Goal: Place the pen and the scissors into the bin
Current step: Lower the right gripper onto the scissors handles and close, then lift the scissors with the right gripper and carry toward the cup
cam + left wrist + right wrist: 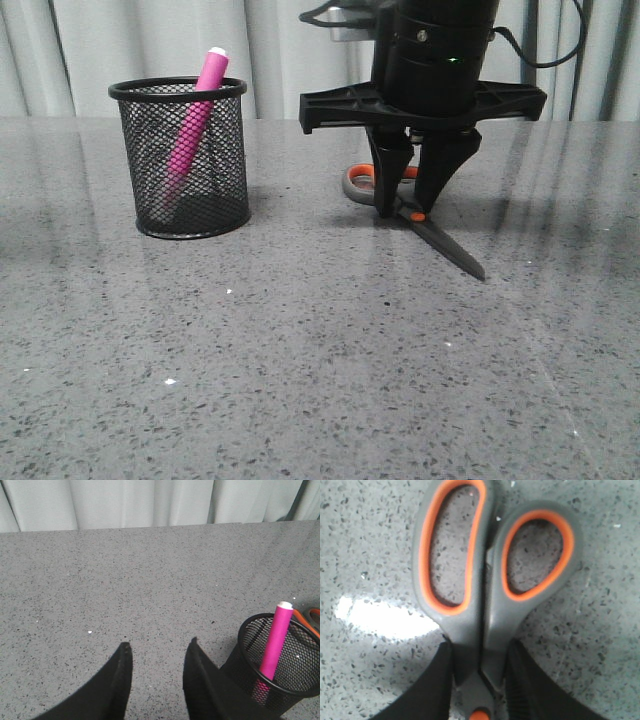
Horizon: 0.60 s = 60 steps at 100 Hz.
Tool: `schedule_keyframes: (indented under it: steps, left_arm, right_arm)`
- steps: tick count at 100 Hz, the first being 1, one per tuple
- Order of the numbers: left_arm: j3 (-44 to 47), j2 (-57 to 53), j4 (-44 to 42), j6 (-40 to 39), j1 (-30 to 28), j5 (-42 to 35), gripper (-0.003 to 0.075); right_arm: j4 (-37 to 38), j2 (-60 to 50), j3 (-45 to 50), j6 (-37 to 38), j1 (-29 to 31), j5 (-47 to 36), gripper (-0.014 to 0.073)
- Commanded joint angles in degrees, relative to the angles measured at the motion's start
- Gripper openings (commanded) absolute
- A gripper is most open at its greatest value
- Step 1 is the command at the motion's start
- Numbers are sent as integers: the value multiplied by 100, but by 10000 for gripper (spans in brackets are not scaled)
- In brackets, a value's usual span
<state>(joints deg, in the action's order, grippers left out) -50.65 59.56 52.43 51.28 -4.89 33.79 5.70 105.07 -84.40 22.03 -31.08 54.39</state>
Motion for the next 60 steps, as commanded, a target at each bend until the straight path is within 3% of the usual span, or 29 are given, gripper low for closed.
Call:
schedule_keyframes:
  steps: [1, 17, 31, 45, 60]
  left_arm:
    - [-153, -116, 214, -50, -1, -215, 227]
    - [-153, -116, 214, -50, -1, -215, 227]
    - [-153, -116, 214, -50, -1, -220, 227]
    - [-153, -116, 214, -50, -1, -229, 227]
    - [-153, -116, 214, -50, -1, -233, 227]
  right_arm:
    - [234, -285, -121, -35, 9, -130, -75]
    - [346, -753, -110, -35, 9, -457, -76]
    - [330, -1380, 103, -35, -2, -1361, -76]
    - [150, -2060, 705, -35, -82, -2848, -76]
    - [150, -2474, 1500, -35, -313, -5209, -76]
